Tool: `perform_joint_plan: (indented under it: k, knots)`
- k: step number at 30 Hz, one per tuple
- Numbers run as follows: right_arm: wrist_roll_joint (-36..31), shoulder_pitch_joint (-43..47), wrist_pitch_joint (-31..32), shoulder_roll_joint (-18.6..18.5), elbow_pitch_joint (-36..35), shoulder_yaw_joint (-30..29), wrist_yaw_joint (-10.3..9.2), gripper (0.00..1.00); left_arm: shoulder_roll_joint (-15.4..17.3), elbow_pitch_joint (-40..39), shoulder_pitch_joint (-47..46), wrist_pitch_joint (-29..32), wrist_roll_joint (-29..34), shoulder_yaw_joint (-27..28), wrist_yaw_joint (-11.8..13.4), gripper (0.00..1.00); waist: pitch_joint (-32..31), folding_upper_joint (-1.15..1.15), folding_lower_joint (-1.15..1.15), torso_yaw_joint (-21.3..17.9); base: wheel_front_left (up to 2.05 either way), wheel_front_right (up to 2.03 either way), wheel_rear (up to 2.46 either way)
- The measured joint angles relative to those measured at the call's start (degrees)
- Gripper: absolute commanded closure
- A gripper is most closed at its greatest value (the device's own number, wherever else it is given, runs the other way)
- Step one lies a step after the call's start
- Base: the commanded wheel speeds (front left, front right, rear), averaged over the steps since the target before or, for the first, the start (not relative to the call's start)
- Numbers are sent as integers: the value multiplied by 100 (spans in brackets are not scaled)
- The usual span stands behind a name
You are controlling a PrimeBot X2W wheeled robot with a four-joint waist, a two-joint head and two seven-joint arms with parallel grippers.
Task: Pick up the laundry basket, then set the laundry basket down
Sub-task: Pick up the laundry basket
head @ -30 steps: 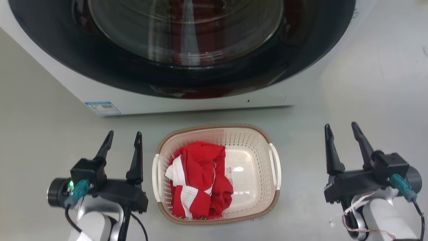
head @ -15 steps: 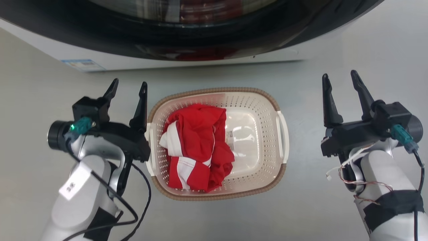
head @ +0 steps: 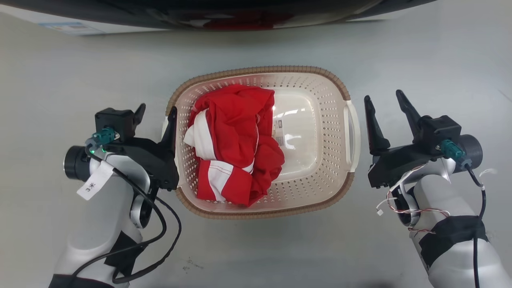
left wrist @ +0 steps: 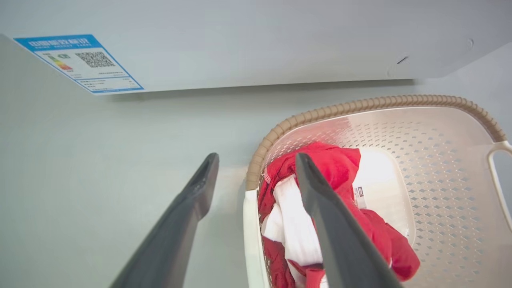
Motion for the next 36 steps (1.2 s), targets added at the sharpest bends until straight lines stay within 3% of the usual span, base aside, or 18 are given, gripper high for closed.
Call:
perform_joint_plan:
  k: [20,21,22,36]
  knots:
    - [7,-322,0,151,1031,211,210,0,-193,1388,-470,-41,-151,-29,-308,0,688,0,0,19,0,0,0]
    - [14,-343,0,155,1046,209,234,56,-197,1434,-501,-42,-167,-25,-325,40,709,0,0,24,0,0,0]
    - [25,-354,0,163,1073,212,248,100,-208,1494,-532,-42,-167,-25,-326,100,725,0,0,31,0,0,0]
    - [110,-532,-2,309,1472,297,404,100,-399,2078,-800,-141,-327,-42,-427,100,643,-1,-1,79,0,0,0]
